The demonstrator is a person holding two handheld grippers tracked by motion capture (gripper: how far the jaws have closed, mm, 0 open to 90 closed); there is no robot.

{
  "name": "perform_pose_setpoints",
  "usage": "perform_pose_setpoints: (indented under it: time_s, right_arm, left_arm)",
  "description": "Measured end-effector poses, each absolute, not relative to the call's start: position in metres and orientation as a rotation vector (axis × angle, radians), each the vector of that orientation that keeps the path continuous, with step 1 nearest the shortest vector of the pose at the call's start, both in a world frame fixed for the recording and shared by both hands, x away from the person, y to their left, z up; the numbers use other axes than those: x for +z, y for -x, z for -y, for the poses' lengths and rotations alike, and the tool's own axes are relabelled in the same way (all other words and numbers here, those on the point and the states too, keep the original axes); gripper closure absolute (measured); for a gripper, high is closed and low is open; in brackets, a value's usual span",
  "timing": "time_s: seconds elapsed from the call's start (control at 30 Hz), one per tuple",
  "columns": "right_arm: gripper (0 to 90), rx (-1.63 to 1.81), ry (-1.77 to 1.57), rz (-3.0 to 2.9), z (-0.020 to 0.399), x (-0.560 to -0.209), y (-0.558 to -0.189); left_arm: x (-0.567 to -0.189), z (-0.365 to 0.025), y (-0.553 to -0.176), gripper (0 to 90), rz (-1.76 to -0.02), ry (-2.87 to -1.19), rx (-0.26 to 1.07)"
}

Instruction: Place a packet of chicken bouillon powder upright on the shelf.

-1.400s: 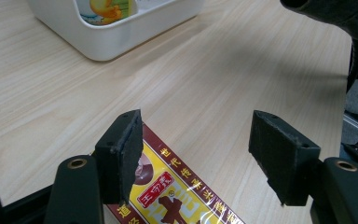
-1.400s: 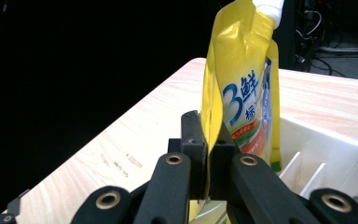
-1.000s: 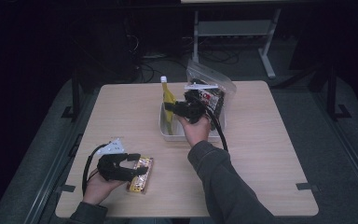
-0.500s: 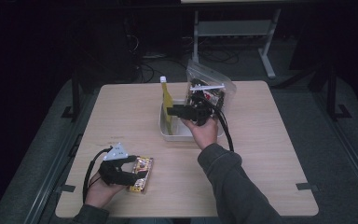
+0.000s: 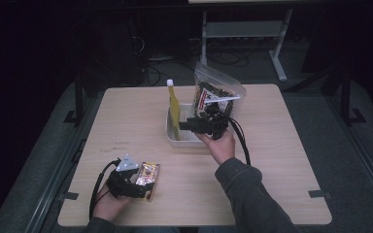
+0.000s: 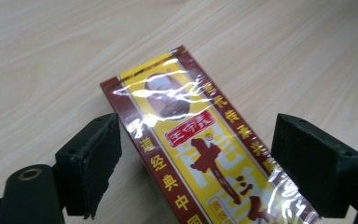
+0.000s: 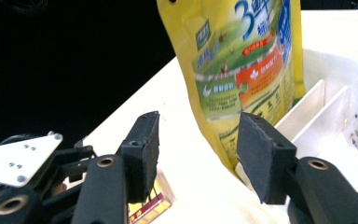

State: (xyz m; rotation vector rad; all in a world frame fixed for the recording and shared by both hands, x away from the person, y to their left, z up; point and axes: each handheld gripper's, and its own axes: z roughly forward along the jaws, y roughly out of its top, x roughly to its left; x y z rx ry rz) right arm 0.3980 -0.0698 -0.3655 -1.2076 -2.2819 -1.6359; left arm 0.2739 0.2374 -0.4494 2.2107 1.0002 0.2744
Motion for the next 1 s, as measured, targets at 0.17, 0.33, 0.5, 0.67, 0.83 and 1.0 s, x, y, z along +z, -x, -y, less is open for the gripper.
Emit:
perform_pose_setpoints:
  time_s: [0.17, 0.33, 0.5, 0.67, 0.83, 1.0]
  right_arm:
    - [45.2, -1.61, 1.194, 2.305, 0.07, -0.369, -0.392]
    - [44.2, -1.586, 1.174, 2.33, 0.071, -0.37, -0.386]
    - [41.4, -1.558, 1.164, 2.352, 0.073, -0.372, -0.382]
    - [39.6, -1.51, 1.139, 2.371, 0.073, -0.377, -0.377]
    - [38.3, -1.471, 1.124, 2.374, 0.071, -0.381, -0.375]
    - [38.0, -1.451, 1.117, 2.368, 0.071, -0.386, -0.376]
  left_arm:
    - [-0.451, -0.234, -0.275, 13.9, -1.008, -2.213, 0.274]
    - [-0.453, -0.226, -0.275, 13.0, -0.996, -2.275, 0.302]
    - [-0.452, -0.222, -0.275, 17.3, -0.99, -2.286, 0.311]
    - [-0.452, -0.217, -0.275, 28.0, -0.963, -2.332, 0.294]
    - [-0.451, -0.216, -0.275, 30.9, -0.961, -2.337, 0.288]
    - [-0.451, -0.215, -0.276, 31.6, -0.955, -2.344, 0.291]
